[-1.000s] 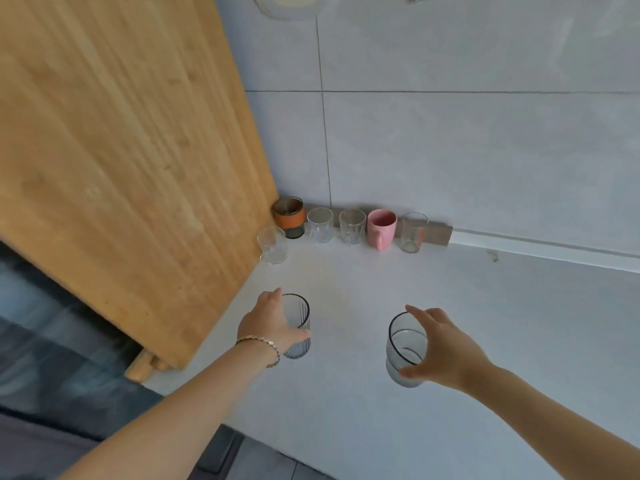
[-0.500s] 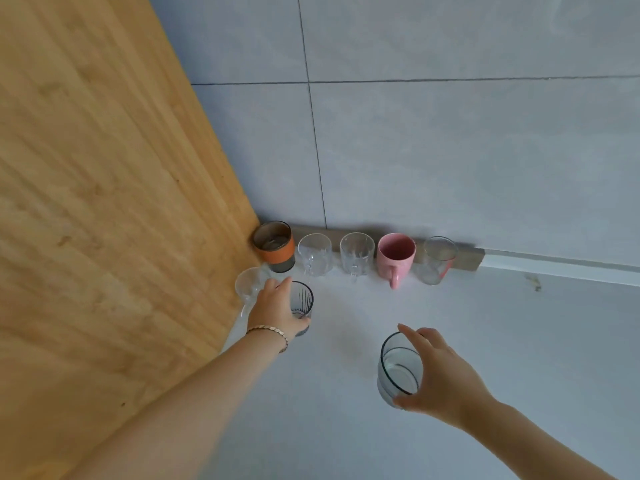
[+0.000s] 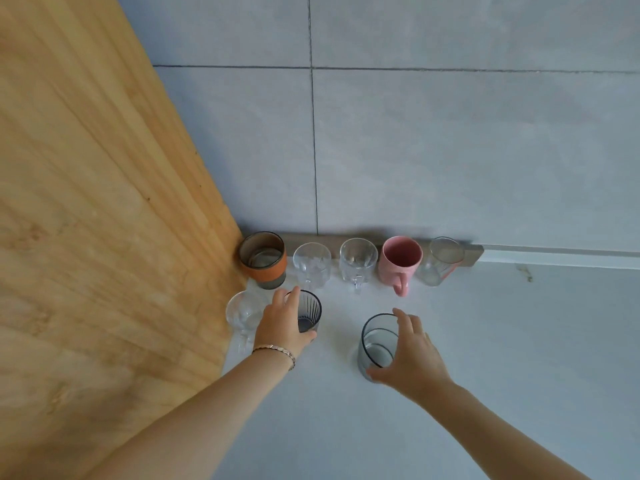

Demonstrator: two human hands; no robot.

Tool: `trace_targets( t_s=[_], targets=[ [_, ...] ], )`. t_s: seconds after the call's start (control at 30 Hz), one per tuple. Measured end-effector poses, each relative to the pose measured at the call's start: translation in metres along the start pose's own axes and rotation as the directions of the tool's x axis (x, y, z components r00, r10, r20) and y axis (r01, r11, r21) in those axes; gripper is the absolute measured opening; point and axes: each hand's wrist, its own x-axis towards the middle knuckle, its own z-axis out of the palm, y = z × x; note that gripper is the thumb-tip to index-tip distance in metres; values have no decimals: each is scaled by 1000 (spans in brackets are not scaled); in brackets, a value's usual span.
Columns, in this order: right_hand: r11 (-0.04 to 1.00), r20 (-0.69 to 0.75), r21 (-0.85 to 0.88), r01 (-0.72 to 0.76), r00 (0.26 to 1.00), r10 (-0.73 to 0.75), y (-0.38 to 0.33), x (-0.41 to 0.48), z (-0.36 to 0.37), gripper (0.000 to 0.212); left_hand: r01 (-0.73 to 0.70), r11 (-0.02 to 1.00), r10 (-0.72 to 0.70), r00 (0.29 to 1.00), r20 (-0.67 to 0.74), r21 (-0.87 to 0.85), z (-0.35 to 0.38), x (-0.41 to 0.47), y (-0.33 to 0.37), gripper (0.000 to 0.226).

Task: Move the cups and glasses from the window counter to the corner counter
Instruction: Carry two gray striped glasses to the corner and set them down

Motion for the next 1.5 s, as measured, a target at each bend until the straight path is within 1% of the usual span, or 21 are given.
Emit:
trace_targets(
  t_s=[0.1, 0.2, 0.3, 0.43, 0.53, 0.57, 0.6, 0.67, 0.73, 0.77, 0.8, 0.83, 0.87, 0.9, 1.0, 1.1, 1.17, 1.27, 1.33, 1.4, 1.5],
  targets=[
    [1000, -21, 4, 3, 1000, -3, -23, 24, 8, 103, -21, 1000, 21, 1000, 9, -12, 0, -1, -5, 81],
    [1000, 2, -19, 12, 1000, -12, -39, 41, 13, 101, -29, 999, 29, 1000, 8, -38, 1, -2, -8, 81],
    [999, -10, -34, 29, 1000, -30, -44, 49, 18, 104, -35, 999, 36, 999, 10, -22, 2, 0, -9, 81],
    [1000, -63, 24, -4, 998, 6, -42, 43, 23, 112, -37, 999, 37, 999, -7, -14, 4, 0, -9, 82],
    [996, 13, 75, -56, 998, 55, -30, 31, 24, 118, -34, 999, 34, 999, -15, -7, 5, -4, -6, 79],
    [995, 55, 56, -83, 995, 80, -23, 26, 22, 114, -38, 999, 38, 999, -17, 19, 5, -6, -6, 79],
    [994, 104, 22, -110, 989, 107, -14, 20, 20, 106, -43, 997, 44, 999, -13, 67, 5, -9, -3, 79],
    [991, 193, -35, -127, 972, 132, 7, 7, 12, 78, -84, 978, 92, 995, -32, 190, 1, -18, 4, 84],
    [992, 231, -66, -103, 966, 115, 29, -7, 1, 52, -166, 923, 198, 978, -59, 347, 1, -24, 14, 87],
    [993, 232, -79, -92, 967, 108, 40, -14, -6, 45, -209, 887, 252, 966, -53, 411, -1, -28, 26, 84],
    [992, 230, -87, -91, 967, 108, 52, -22, -13, 41, -265, 844, 330, 942, -61, 466, -3, -33, 40, 73],
    [991, 227, -88, -100, 967, 118, 65, -29, -20, 40, -326, 827, 353, 935, 29, 458, -6, -41, 58, 57],
    [989, 228, -85, -119, 964, 135, 78, -37, -28, 39, -362, 840, 358, 929, 88, 404, -6, -50, 80, 39],
    [987, 230, -83, -139, 961, 155, 93, -46, -37, 39, -381, 852, 345, 924, 163, 358, 0, -56, 99, 29],
    [976, 236, -91, -195, 948, 212, 145, -83, -66, 39, -458, 847, 368, 872, 323, 270, 32, -77, 164, 28],
    [962, 194, -80, -260, 943, 270, 208, -133, -98, 36, -541, 809, 415, 802, 429, 229, 75, -108, 235, 28],
    [941, 153, -70, -330, 929, 337, 258, -173, -118, 36, -603, 764, 458, 758, 464, 231, 106, -137, 285, 28],
    [891, 67, -62, -449, 889, 452, 342, -239, -144, 38, -655, 722, 491, 712, 501, 224, 158, -184, 362, 27],
    [858, 43, -72, -509, 857, 513, 387, -278, -159, 39, -672, 709, 499, 693, 521, 215, 184, -209, 400, 26],
    [823, 24, -64, -565, 823, 567, 439, -331, -177, 39, -705, 678, 514, 657, 552, 207, 220, -240, 448, 25],
    [769, 4, -62, -637, 770, 638, 505, -401, -200, 38, -755, 621, 541, 608, 581, 212, 263, -282, 508, 10]
  ],
)
